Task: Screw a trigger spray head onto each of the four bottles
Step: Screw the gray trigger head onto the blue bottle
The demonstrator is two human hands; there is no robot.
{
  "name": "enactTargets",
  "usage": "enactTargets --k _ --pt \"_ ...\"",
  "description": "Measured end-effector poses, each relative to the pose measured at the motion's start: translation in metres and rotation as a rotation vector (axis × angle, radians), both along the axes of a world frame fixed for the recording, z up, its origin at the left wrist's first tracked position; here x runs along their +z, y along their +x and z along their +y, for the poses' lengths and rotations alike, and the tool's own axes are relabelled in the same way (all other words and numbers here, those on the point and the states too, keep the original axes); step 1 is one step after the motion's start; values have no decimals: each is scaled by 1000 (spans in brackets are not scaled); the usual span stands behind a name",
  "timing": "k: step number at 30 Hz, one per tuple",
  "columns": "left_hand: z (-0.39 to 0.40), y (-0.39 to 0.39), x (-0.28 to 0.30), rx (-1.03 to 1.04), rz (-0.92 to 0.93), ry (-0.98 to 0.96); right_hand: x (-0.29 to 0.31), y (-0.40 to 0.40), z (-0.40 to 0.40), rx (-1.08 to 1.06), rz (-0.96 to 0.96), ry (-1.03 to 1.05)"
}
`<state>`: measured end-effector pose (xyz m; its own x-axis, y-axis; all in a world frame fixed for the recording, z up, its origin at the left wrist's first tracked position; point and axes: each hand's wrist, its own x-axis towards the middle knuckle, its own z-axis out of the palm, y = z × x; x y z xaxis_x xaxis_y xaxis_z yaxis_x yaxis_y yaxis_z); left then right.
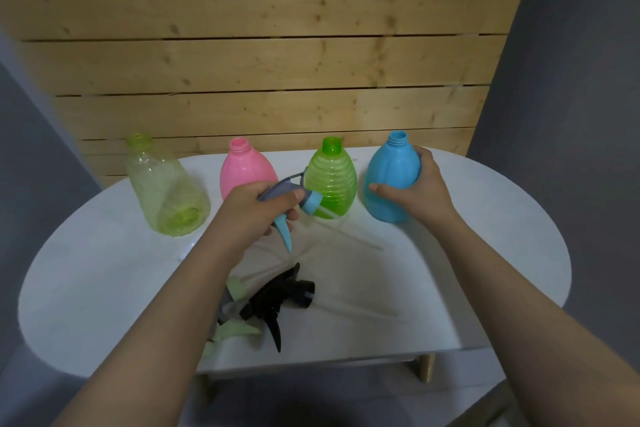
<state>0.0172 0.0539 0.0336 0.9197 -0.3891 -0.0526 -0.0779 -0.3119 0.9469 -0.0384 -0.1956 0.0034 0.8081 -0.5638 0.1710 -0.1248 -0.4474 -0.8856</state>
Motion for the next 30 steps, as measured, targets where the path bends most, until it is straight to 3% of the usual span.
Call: enactTargets --k 7,15,21,30 --pt "25 -2 2 53 45 -63 17 -51 -9 247 108 -4" --pt "31 -17 15 103 196 -220 23 -95 -8 320 154 -146" --pt "29 -26 16 111 149 -269 26 -104 7 382 155 -335" --pt "33 -24 17 141 146 -295 22 -102 5 374 148 -394"
